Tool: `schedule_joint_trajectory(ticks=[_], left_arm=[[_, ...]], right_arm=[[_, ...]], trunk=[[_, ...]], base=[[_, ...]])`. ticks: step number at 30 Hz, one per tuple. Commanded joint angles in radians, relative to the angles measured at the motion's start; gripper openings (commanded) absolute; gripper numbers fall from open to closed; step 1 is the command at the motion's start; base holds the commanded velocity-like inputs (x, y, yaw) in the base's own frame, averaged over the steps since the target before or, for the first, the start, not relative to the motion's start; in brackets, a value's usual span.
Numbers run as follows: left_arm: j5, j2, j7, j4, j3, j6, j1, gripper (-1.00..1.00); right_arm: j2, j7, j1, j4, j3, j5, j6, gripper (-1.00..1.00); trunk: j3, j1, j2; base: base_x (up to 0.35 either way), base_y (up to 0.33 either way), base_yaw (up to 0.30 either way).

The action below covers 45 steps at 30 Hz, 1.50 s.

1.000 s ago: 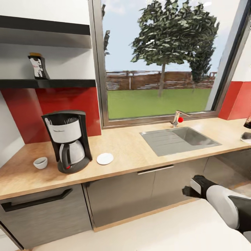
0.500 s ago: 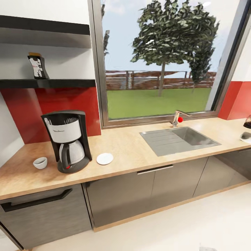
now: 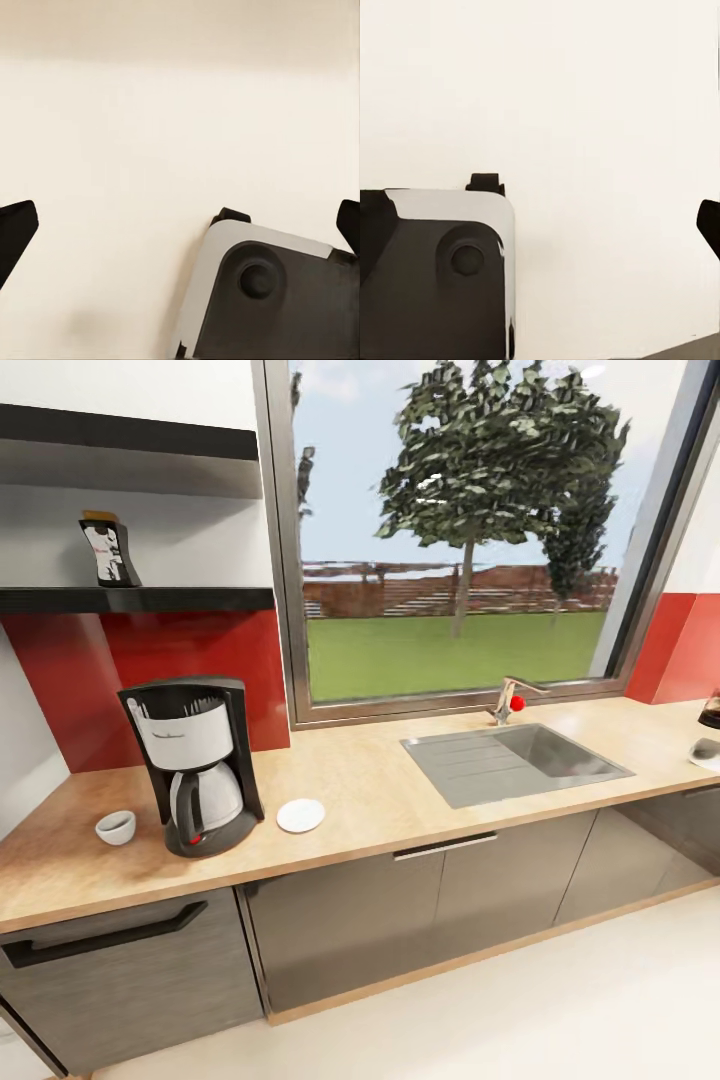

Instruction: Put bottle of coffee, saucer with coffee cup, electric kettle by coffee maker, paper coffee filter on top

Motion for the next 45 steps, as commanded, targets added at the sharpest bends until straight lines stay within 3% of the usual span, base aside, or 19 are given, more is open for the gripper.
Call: schedule_joint_trajectory(ticks=[1, 6, 10, 16, 19, 30, 39, 45], left_arm=[[0.008, -0.005, -0.010, -0.005, 0.005, 0.001, 0.000, 1.00], [0.013, -0.022, -0.011, -0.020, 0.006, 0.019, 0.001, 1.00], [0.013, -0.029, -0.007, -0.016, 0.008, 0.081, 0.001, 1.00], [0.010, -0.093, -0.004, -0.020, 0.005, 0.131, 0.001, 1.00], [0.012, -0.106, 0.000, -0.020, 0.004, 0.136, 0.001, 1.00], [0.013, -0.109, -0.004, -0.014, 0.006, 0.133, 0.001, 1.00], [0.016, -0.109, 0.003, 0.019, 0.007, 0.051, 0.001, 1.00], [0.020, -0.105, 0.003, 0.025, 0.007, 0.044, 0.001, 1.00]], right_arm=[[-0.001, -0.002, -0.001, 0.002, -0.009, 0.011, -0.016, 1.00], [-0.007, 0.002, 0.000, 0.001, -0.011, 0.009, -0.136, 1.00], [-0.011, -0.011, 0.000, 0.002, -0.011, 0.008, -0.157, 1.00], [-0.012, -0.058, 0.000, 0.003, -0.012, 0.005, -0.165, 1.00], [-0.015, -0.068, 0.000, 0.004, -0.012, 0.005, -0.165, 1.00], [-0.017, -0.074, 0.000, 0.006, -0.012, 0.005, -0.163, 1.00], [-0.016, -0.079, 0.001, 0.006, -0.012, 0.006, -0.162, 1.00], [-0.016, -0.080, 0.002, 0.006, -0.012, 0.006, -0.162, 1.00]], trunk=[[-0.001, 0.000, -0.001], [-0.001, 0.000, -0.001], [-0.002, 0.000, -0.001], [-0.006, 0.000, -0.001], [-0.008, 0.000, -0.001], [-0.017, 0.000, -0.001], [-0.026, 0.000, -0.001], [-0.032, 0.000, -0.001]], base=[[0.000, 0.000, 0.000], [0.000, 0.000, 0.024], [0.000, 0.000, 0.190], [0.000, 0.000, 0.258], [0.000, 0.000, 0.274], [0.000, 0.000, 0.254], [0.003, 0.007, 0.232], [0.100, 0.208, 0.227]])
